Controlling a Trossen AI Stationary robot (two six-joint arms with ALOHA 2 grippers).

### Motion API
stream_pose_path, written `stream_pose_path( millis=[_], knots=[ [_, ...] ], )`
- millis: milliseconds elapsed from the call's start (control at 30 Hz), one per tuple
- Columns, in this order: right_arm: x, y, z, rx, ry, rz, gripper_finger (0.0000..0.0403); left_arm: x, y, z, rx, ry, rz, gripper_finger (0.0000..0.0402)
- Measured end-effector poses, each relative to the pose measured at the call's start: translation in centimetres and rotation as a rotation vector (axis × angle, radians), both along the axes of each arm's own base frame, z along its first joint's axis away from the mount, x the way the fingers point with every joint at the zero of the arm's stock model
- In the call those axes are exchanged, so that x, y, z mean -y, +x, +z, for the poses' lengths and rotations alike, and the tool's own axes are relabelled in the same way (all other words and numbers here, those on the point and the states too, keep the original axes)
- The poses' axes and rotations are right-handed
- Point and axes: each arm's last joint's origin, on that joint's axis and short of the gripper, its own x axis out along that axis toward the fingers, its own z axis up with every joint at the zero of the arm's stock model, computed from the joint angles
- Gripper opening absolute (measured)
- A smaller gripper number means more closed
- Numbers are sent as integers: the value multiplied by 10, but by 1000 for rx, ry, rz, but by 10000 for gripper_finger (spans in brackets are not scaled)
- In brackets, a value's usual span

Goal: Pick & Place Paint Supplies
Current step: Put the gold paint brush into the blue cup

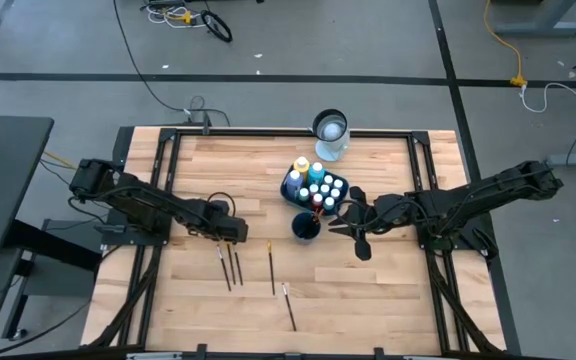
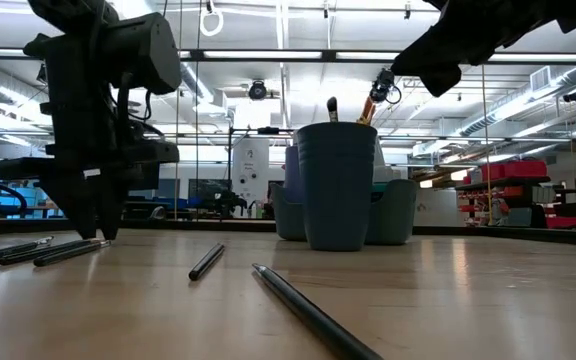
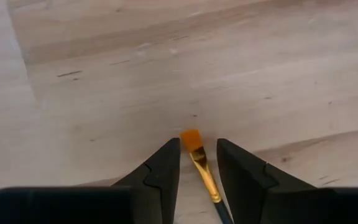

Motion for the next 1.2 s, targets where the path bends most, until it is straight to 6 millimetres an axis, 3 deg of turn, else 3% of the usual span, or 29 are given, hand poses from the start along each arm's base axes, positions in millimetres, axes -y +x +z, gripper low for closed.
stream_pose_path(
  millis=[200,467,833,1000,1200],
  knots=[
    [0,0,0,0,0,0,72,0,0,-1,-7,23,-30,103],
    [0,0,0,-1,0,0,72,0,0,-2,-4,59,-43,12],
    [0,0,0,-1,-1,-1,72,0,12,2,125,197,-99,6],
    [0,0,0,0,-1,-1,72,0,26,33,270,336,-185,9],
    [0,0,0,-3,-2,-2,72,2,44,104,432,663,-323,6]
  ],
)
